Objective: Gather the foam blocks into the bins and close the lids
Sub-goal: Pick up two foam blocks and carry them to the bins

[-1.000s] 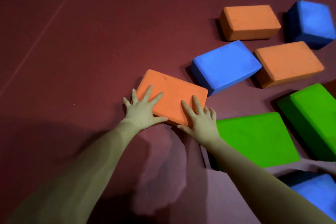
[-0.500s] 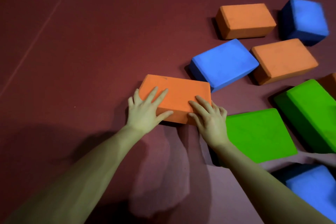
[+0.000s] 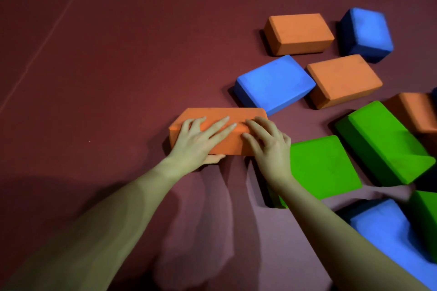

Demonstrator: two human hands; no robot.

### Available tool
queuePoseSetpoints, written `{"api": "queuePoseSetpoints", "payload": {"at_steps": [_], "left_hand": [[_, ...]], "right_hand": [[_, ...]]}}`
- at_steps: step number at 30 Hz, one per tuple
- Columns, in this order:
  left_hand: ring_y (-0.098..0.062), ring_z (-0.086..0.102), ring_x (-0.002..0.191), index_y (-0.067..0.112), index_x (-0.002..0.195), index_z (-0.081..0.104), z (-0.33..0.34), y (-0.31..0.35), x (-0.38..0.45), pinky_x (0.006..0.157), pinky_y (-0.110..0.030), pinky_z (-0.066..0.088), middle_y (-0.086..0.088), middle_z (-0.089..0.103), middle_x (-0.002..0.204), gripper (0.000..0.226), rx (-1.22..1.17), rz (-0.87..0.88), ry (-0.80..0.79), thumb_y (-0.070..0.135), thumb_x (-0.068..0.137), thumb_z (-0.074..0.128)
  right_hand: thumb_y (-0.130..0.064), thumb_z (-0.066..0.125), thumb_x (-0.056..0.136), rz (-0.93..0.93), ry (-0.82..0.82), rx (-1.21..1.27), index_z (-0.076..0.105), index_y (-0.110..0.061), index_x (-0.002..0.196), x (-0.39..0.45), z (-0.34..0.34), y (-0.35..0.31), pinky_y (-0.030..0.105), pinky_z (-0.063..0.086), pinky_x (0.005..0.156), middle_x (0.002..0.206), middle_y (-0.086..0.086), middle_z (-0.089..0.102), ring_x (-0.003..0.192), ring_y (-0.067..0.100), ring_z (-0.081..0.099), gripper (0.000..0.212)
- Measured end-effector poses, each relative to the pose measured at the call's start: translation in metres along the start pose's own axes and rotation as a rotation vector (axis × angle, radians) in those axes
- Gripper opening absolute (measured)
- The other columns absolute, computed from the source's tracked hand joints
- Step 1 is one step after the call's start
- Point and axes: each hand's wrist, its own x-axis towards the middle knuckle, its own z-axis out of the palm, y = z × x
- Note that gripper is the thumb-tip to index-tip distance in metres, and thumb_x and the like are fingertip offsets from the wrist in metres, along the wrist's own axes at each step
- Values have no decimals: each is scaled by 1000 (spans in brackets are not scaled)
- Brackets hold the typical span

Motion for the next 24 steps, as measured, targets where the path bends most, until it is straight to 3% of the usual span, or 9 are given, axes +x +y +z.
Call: {"api": "queuePoseSetpoints", "payload": {"at_steps": [5, 9, 12, 15, 16, 18, 20, 21, 24], "left_hand": [[-30, 60, 78, 29, 129, 58, -10, 31, 25, 67, -36, 46, 3, 61, 129, 61, -88, -132, 50, 56, 74, 55], [-32, 59, 68, 25, 113, 70, -16, 66, 48, 61, -36, 46, 0, 67, 118, 55, -174, -397, -48, 52, 66, 72], [-34, 60, 70, 19, 117, 68, -11, 86, 47, 60, -37, 48, -5, 66, 118, 65, -139, -520, -146, 50, 61, 82], [-36, 61, 76, 16, 133, 55, -10, 93, 41, 63, -39, 49, -11, 55, 135, 83, -87, -511, -243, 60, 65, 73], [-38, 61, 77, 16, 135, 53, -10, 92, 43, 64, -41, 50, -12, 52, 138, 84, -98, -498, -246, 57, 66, 74], [-39, 61, 75, 15, 133, 56, -10, 92, 49, 63, -42, 51, -14, 54, 135, 81, -108, -489, -232, 50, 64, 79], [-38, 62, 73, 15, 131, 58, -10, 94, 51, 62, -40, 51, -14, 56, 133, 77, -98, -519, -230, 49, 65, 79], [-38, 62, 72, 15, 130, 59, -10, 94, 51, 63, -39, 50, -14, 56, 133, 75, -104, -541, -230, 48, 66, 79], [-38, 62, 69, 14, 126, 62, -8, 90, 43, 63, -39, 49, -17, 57, 132, 69, -107, -590, -194, 44, 68, 80]], "right_hand": [[-47, 46, 91, -20, 52, 17, 53, -24, 137, -8, -25, 27, 46, 45, 93, 147, 4, 45, 122, 29, 55, 52], [-54, 42, 89, 35, -18, -105, 51, -25, 138, -37, -49, 63, 44, 42, 91, 144, 2, 49, 120, 31, 55, 58], [-73, 28, 79, 121, -280, -229, 40, -34, 144, -58, -67, 92, 47, 30, 103, 150, -4, 40, 134, 30, 42, 77], [-97, 10, 50, 166, -642, -353, -1, -47, 145, -70, -76, 117, 50, 9, 113, 158, -18, 0, 148, 27, 7, 108], [-100, 13, 43, 162, -724, -389, -12, -49, 140, -71, -76, 123, 52, 4, 114, 154, -20, -14, 148, 28, -2, 112], [-96, 40, 46, 149, -828, -421, -24, -51, 134, -73, -73, 130, 55, -3, 114, 147, -19, -30, 145, 28, -19, 118], [-83, 63, 56, 127, -838, -452, -26, -49, 135, -74, -69, 134, 57, -5, 113, 147, -16, -34, 141, 27, -25, 124], [-78, 64, 61, 117, -818, -464, -26, -47, 136, -74, -66, 133, 59, -4, 113, 147, -15, -34, 142, 29, -23, 121], [-85, 44, 69, 155, -668, -416, -13, -47, 144, -62, -45, 116, 62, 2, 113, 154, -14, -23, 146, 37, -12, 102]]}}
